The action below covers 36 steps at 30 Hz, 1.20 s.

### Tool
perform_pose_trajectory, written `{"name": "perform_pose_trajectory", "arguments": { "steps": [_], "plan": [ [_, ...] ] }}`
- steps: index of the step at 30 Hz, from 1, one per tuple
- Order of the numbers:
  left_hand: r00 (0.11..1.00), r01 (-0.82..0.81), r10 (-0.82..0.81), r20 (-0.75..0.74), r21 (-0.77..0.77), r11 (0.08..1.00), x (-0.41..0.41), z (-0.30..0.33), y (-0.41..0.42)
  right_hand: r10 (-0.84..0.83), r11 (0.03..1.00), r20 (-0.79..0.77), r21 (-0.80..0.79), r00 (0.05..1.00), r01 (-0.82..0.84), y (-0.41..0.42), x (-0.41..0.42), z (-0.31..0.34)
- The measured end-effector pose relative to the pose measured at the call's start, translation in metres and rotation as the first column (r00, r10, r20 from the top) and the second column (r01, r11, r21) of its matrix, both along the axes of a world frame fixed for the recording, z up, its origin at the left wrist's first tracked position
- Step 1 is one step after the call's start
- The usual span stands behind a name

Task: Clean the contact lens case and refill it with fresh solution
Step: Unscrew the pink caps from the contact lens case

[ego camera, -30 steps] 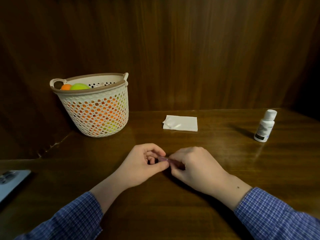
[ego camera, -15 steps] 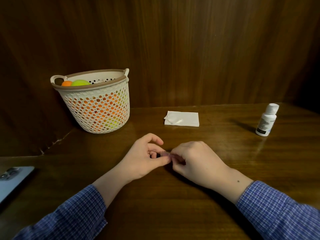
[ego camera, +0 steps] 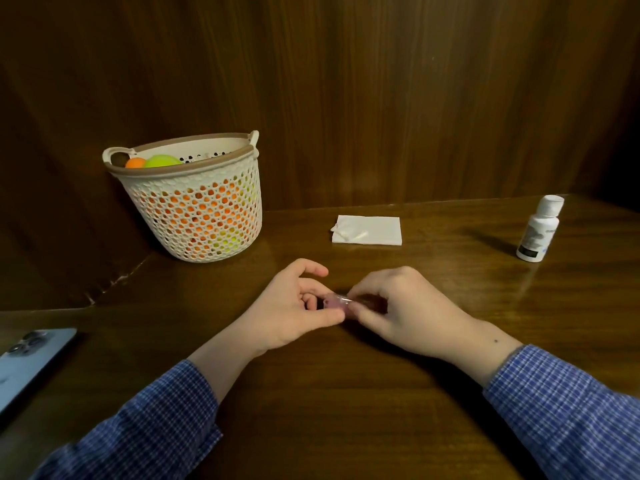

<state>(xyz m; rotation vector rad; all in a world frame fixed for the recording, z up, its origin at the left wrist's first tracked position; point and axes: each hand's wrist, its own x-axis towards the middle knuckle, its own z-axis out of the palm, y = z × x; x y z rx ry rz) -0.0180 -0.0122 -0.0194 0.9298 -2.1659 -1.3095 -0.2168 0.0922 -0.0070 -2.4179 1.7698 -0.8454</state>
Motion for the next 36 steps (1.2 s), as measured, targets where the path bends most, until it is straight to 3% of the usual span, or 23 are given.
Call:
{"name": "perform_pose_trajectory", "arguments": {
  "steps": [3,6,10,13,18,21,24,36],
  "plan": [
    [0.998,0.035,-0.033,0.044,-0.042,0.998,0.001,0.001,0.000,-0.034,0.999,0.229,0.032,0.973,0.027,-0.003,-0.011,-0.006],
    [0.990,0.103,-0.092,0.105,-0.100,0.990,0.002,0.003,0.003,-0.126,0.991,0.519,0.105,0.846,0.083,-0.010,-0.014,-0.011],
    [0.982,0.158,-0.145,0.122,-0.112,0.981,0.002,0.005,0.004,-0.220,0.970,0.635,0.220,0.740,0.099,-0.016,-0.016,-0.016],
    [0.985,0.148,-0.135,0.109,-0.124,0.981,0.003,0.005,0.003,-0.221,0.971,0.636,0.213,0.739,0.107,-0.015,-0.015,-0.016],
    [0.999,0.013,-0.005,0.052,-0.157,0.988,0.003,0.000,0.001,-0.072,0.983,0.500,-0.111,0.863,0.146,-0.004,-0.013,-0.009],
    [0.999,-0.020,0.026,0.034,-0.169,0.985,0.002,-0.003,0.000,-0.039,0.999,0.390,0.017,0.920,0.035,-0.002,-0.013,-0.011],
    [0.999,-0.016,0.026,0.047,-0.195,0.981,0.002,-0.003,0.001,-0.091,0.987,0.304,0.154,0.948,0.045,-0.006,-0.012,-0.018],
    [0.999,-0.007,0.015,0.039,-0.214,0.977,0.002,-0.005,0.001,-0.172,0.971,0.303,0.210,0.937,0.110,-0.011,-0.008,-0.021]
  ]
}}
